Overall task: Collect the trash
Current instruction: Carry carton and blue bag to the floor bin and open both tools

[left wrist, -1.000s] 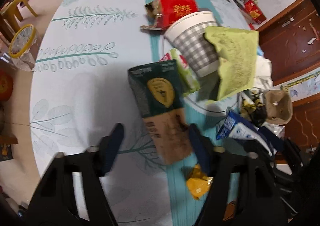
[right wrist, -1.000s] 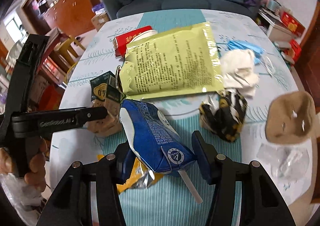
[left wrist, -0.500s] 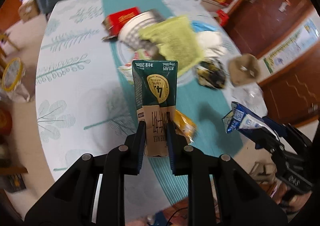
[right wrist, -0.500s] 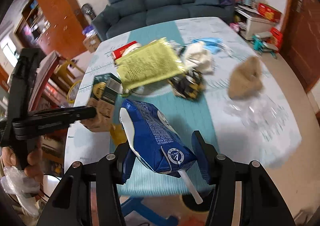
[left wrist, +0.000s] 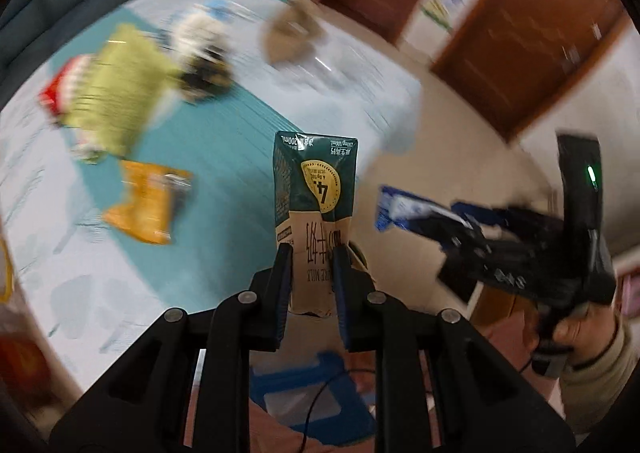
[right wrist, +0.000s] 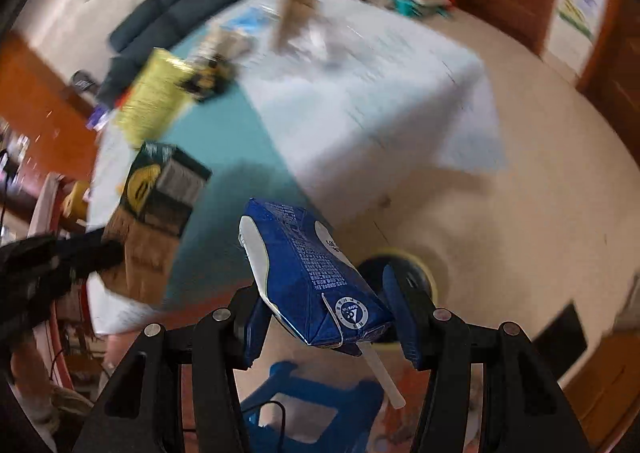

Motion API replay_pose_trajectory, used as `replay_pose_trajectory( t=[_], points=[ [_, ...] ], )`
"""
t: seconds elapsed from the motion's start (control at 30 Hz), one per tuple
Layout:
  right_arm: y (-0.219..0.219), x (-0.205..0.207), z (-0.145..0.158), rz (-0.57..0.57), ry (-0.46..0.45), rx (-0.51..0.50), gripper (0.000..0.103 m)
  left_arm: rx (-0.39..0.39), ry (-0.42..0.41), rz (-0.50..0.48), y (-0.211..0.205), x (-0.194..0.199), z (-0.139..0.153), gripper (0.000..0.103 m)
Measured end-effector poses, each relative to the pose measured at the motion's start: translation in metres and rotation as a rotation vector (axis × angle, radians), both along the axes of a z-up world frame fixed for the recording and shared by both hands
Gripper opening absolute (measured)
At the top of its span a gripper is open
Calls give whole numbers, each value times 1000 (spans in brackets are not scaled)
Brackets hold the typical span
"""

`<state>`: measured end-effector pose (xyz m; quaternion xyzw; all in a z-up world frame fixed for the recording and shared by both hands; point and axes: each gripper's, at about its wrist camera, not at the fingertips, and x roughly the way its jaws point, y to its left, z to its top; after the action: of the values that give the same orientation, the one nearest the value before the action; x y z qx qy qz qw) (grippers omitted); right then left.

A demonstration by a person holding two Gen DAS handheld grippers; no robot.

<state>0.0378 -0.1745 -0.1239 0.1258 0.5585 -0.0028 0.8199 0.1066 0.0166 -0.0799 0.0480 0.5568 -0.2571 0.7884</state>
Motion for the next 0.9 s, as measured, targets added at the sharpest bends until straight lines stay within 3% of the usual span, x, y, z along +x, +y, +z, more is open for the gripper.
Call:
replay_pose_trajectory(
  t=[0.2,0.4,0.5,0.63,0.9],
  points=[
    [-52,-34,-91,-192,154,73,54,105,95,-213,-86,-41,-70,17],
    [-95,-61,-173,-397,305,227,54,212,164,-303,-140,-51,-147,17],
    [-112,-74,-200,-497,352,309,54,261,151,-317,-158,-48,-181,17],
    [-127,-74,-227,-593,435,326,54,311,189,-300,-173,-40,-226,17],
    [-140,-65,-259,-666,474,419,55,357,197,-245,-190,-19,-262,17]
  ],
)
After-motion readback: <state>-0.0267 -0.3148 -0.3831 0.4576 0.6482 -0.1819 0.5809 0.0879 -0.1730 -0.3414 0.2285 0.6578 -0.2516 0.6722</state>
